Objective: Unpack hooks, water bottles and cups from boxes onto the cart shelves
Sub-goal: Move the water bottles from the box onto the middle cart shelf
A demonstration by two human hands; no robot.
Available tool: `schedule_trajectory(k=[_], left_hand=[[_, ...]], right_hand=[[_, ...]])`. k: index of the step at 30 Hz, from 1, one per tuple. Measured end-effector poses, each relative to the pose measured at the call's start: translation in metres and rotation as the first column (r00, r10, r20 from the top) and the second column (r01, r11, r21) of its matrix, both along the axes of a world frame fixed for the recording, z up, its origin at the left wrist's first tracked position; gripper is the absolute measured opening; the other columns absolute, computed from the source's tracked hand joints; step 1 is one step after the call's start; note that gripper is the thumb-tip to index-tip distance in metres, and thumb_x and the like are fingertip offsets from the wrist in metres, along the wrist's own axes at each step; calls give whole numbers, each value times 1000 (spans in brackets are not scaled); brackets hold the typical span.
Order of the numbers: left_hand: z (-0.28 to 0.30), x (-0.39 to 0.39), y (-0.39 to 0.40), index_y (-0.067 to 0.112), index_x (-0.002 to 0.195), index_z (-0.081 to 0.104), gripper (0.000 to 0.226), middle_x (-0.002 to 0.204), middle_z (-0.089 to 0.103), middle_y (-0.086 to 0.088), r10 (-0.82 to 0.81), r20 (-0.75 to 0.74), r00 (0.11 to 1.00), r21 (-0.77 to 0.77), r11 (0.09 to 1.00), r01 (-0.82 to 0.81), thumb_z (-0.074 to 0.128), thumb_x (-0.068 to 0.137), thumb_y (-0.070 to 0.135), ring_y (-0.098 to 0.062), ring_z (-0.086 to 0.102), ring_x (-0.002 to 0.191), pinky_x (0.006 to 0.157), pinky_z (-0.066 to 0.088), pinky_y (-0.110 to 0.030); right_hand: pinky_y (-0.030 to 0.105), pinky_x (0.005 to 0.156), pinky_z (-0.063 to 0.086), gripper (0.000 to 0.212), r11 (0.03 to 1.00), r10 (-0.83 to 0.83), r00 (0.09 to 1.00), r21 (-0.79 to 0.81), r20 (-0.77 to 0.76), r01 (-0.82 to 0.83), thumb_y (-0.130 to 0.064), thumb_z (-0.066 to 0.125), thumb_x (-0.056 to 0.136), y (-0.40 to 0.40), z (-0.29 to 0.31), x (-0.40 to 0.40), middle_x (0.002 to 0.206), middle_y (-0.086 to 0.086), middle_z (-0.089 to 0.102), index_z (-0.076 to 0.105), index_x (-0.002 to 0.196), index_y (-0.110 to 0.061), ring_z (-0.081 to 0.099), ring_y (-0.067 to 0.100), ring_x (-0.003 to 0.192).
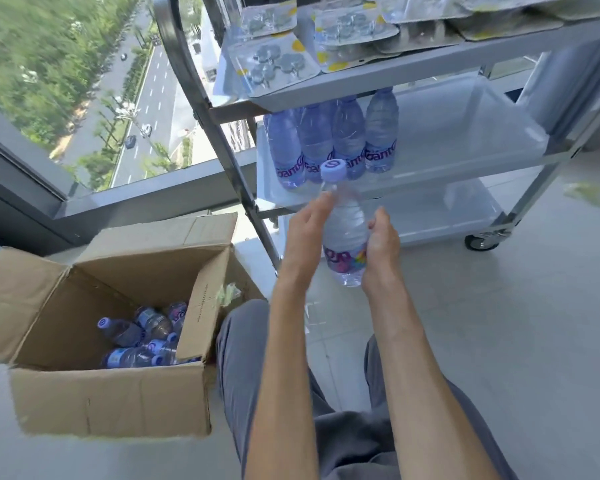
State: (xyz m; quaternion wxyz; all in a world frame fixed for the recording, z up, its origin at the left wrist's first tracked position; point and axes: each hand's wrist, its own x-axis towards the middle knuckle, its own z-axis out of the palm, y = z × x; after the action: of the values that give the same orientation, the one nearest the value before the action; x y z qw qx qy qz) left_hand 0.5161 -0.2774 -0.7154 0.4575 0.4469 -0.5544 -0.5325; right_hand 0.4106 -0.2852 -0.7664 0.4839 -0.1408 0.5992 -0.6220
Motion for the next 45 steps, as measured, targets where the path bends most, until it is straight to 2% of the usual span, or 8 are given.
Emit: schedule_trajectory(k=[3,7,11,15,25,33,38,45], left_hand=[[-8,-27,0,22,83,78,43,88,76,-2,387,-280,879,218,917,-334,49,95,52,-17,73,81,69,56,-27],[5,-16,-26,9,105,68,55,96,76,-10,605,-313,732,533,750,-391,53,92,61,-27,74,86,74,59,-35],[23,-12,-31,11,96,64,20,77,69,-1,469,-338,816,476,833,-282,56,93,29,-18,67,67,52,52,-24],[14,-12,-25,2,116,61,34,101,68,-9,292,-252,923,349,917,-195,54,84,-1,-19,65,85,80,57,-29],[-49,-53,9,21,112,66,31,90,75,-8,62,-92,994,408,913,-19,49,100,44,-32,73,74,62,56,-28],[-65,-69,-12,32,115,59,42,106,65,-14,160,113,981,177,968,-178,77,79,19,-15,67,93,82,59,-41],[-77,-54,-45,29,121,61,41,112,67,1,224,242,944,190,943,-273,71,82,31,-5,64,89,74,49,-22],[-61,-53,-154,10,157,6,115,160,19,-17,581,421,697,4,767,-642,80,76,43,-30,22,147,113,31,-41]], right_hand=[[37,79,56,37,992,128,992,16,-15,-128,-50,41,98,-3,9,-5,97,11,67,62,91,-20,67,24,89],[22,62,51,30,968,215,973,-112,-89,-224,-37,57,94,0,16,-16,78,3,70,66,84,-10,66,12,71],[34,73,54,36,926,278,940,-206,-198,-317,-47,72,76,2,19,-13,83,1,71,65,90,-14,69,17,76],[35,78,58,77,969,168,938,-122,-304,-213,-69,76,56,-1,16,-21,103,4,69,54,113,-22,71,17,86],[33,60,48,41,981,65,958,-158,-278,-112,-53,64,76,-7,-8,-52,62,-1,63,62,66,-13,58,14,59],[5,57,44,64,987,102,852,-55,-514,-151,-53,82,61,-32,-6,-64,89,-14,63,53,109,-22,62,-6,76],[31,74,53,58,992,114,752,31,-649,-124,-40,89,55,-61,-9,-90,101,8,67,65,102,-16,65,23,90],[25,82,46,63,989,-130,760,-133,-636,58,-24,89,56,-119,-8,-87,108,11,59,65,112,-8,59,24,97]])
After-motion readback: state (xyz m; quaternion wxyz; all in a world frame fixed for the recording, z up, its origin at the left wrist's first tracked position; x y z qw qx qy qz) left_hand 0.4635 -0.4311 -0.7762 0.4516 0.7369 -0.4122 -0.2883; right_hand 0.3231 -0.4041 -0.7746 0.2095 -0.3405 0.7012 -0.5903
